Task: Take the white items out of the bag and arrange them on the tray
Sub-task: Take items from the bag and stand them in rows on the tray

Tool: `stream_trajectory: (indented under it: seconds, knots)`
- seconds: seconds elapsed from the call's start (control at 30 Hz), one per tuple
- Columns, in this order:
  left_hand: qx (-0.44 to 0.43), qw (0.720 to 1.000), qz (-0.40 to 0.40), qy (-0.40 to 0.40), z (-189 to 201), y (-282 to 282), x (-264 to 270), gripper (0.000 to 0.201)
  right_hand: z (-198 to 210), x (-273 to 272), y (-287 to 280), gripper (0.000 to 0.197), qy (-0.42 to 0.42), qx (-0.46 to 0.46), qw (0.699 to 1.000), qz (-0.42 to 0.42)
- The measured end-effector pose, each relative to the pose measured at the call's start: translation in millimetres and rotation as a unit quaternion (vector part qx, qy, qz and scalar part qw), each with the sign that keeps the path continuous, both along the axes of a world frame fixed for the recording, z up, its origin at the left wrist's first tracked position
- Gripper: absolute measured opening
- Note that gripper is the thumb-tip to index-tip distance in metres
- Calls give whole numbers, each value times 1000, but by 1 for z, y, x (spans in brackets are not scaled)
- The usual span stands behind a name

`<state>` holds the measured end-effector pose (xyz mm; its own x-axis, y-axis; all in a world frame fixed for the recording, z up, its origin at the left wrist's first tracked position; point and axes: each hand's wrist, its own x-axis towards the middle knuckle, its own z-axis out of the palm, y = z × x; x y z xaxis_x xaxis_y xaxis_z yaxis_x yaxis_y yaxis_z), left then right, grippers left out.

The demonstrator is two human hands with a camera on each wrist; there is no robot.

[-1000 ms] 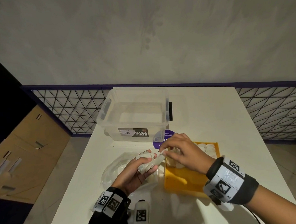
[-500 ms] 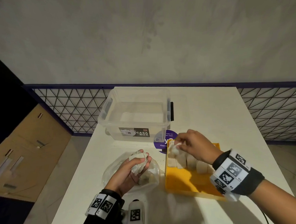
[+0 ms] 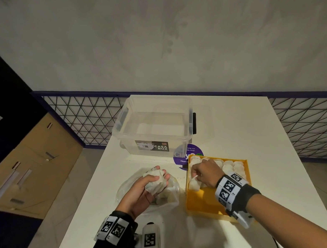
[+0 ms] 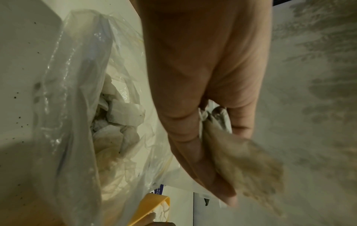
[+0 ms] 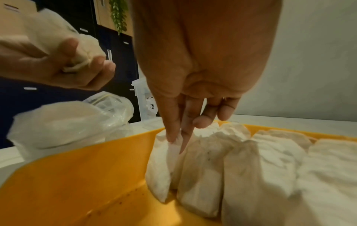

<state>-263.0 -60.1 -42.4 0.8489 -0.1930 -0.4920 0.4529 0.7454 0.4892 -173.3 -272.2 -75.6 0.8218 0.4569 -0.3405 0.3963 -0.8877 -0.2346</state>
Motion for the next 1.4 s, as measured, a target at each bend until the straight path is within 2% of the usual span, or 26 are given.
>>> stream_trajectory:
  seconds: [0.2,0.33,0.43,0.57,0.63,0.7,0.77,0.9,1.07,1.17,1.27,1.4]
  knots:
    - [17,1000,-6,-15,0,-2,0,30,-8,3,4,19,-67,-25,997,39]
    - [33,999,-10,-15,-1,-5,1,32,-8,0,4,27,-83,-19,996,33]
    - [48,999,-8,-20,-4,-5,3,34,3,-5,4,24,-119,59,991,4]
    - [55,998,9,-20,-11,-6,6,31,31,-16,9,19,-151,212,965,6]
    - [68,997,0,-21,-11,-8,8,29,45,-21,16,16,-128,257,958,15]
    - [104,994,-20,-26,-11,-10,9,31,55,-25,26,29,-84,272,959,14]
    - [139,989,-46,-33,-10,-12,8,42,59,-27,35,37,-41,252,967,8]
    - [167,985,-41,-11,-10,-12,7,57,59,-28,46,27,-4,248,969,4]
    - [160,985,-60,-39,-9,-8,2,34,65,-26,43,9,58,347,934,-69]
    - [157,983,-74,-57,-5,-9,0,32,67,-25,42,3,69,376,918,-102]
    - [169,979,-93,-66,-4,-9,-1,29,68,-22,42,7,80,403,904,-120]
    - [169,977,-104,-72,-5,-7,-3,40,71,-17,39,15,74,437,889,-119]
